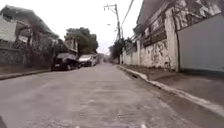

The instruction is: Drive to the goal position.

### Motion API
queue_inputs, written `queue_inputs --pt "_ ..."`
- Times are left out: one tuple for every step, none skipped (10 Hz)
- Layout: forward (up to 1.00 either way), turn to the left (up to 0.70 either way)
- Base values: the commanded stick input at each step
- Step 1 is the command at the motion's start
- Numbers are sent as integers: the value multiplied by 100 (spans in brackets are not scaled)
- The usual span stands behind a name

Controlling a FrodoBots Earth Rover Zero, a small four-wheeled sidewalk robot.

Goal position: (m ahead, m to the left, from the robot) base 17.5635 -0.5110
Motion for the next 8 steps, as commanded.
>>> queue_inputs --pt "100 0" --pt "100 0" --pt "100 0" --pt "100 0" --pt "100 0" --pt "100 0" --pt "100 0" --pt "100 0"
